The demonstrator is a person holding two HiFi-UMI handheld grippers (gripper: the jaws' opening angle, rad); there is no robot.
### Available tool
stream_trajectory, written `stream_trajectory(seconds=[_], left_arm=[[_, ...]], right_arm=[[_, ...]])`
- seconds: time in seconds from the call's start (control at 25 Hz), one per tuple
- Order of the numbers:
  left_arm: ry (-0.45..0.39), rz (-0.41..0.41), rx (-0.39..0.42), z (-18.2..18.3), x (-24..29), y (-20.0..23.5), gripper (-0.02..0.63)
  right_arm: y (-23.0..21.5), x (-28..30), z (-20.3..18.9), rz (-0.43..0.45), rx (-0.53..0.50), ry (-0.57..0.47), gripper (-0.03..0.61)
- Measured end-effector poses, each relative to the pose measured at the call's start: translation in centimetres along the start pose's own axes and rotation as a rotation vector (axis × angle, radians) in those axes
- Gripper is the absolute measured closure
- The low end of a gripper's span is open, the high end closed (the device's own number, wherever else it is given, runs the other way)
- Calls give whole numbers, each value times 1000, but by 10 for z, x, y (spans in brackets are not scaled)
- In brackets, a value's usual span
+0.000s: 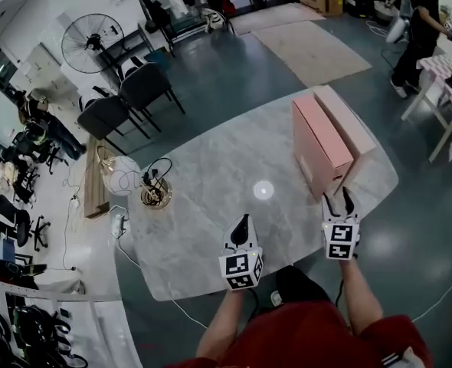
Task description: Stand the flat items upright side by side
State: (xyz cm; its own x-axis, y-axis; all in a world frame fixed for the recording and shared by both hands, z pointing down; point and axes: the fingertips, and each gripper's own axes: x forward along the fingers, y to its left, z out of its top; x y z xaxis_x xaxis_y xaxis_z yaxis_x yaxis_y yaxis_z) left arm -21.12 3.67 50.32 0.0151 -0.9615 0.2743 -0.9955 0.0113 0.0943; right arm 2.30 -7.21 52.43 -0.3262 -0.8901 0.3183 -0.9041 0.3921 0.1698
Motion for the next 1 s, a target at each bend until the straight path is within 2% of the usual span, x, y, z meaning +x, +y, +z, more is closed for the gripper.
stream_trajectory(seconds=[0.28,0.44,0.84,1.0], left_arm=[[-60,126,-17,12,-39,32,609],[-100,184,-1,27,-79,45,609],[-299,303,68,94,-161,61,609],[-368,333,90,116,-180,65,609]], right_arm=[[25,-34,26,97,13,-90,378],[53,-63,58,171,8,-174,423],[94,-100,146,311,-9,-364,555],[99,-107,172,346,12,-412,575]])
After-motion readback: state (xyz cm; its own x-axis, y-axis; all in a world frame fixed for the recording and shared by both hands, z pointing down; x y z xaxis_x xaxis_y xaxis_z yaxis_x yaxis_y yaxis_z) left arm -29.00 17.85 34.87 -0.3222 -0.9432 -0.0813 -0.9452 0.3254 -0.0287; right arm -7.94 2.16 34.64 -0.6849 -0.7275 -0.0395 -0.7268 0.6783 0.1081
